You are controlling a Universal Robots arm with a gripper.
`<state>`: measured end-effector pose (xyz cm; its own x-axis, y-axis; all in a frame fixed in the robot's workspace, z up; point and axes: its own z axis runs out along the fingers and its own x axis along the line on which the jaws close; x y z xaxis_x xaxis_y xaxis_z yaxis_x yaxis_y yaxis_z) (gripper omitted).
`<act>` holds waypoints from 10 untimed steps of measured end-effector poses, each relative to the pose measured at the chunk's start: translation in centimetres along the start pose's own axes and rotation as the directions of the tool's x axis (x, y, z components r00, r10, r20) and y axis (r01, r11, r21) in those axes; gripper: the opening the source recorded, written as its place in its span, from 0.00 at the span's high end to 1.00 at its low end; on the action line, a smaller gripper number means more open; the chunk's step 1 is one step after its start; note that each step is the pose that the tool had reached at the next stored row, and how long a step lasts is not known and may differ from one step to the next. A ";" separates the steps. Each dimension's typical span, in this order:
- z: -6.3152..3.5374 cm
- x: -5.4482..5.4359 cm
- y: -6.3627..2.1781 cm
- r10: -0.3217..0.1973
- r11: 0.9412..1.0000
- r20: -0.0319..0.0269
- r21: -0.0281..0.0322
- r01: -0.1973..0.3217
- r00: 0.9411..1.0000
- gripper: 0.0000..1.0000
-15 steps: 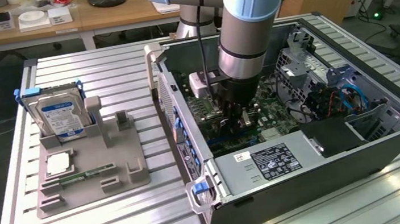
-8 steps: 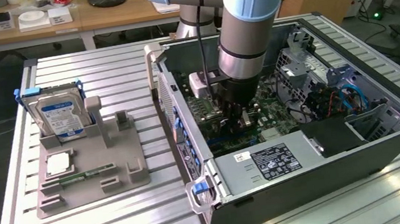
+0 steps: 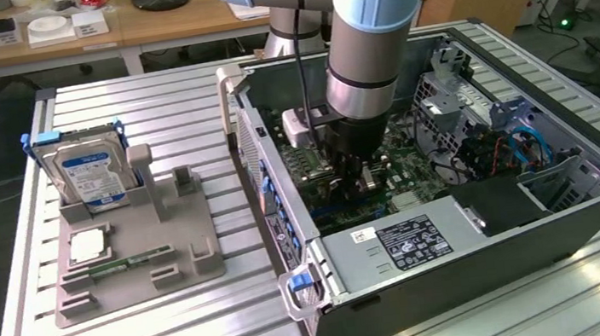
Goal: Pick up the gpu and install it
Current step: 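Insert the gpu into the slot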
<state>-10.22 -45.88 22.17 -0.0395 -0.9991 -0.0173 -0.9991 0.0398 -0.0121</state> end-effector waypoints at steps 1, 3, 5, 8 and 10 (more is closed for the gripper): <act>0.00 0.0 0.01 0.000 1.000 0.000 0.000 0.000 1.000 0.72; 0.00 0.0 0.01 0.000 1.000 0.000 0.000 0.000 1.000 0.72; 0.05 0.0 0.01 0.000 1.000 0.000 0.000 0.000 1.000 0.72; 0.11 0.0 0.01 0.000 1.000 0.000 0.000 0.000 1.000 0.72; 0.14 0.0 0.01 0.000 1.000 0.000 0.000 0.000 1.000 0.72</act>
<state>-10.23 -45.89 22.03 -0.0397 -0.9991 -0.0173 -0.9991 0.0399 -0.0120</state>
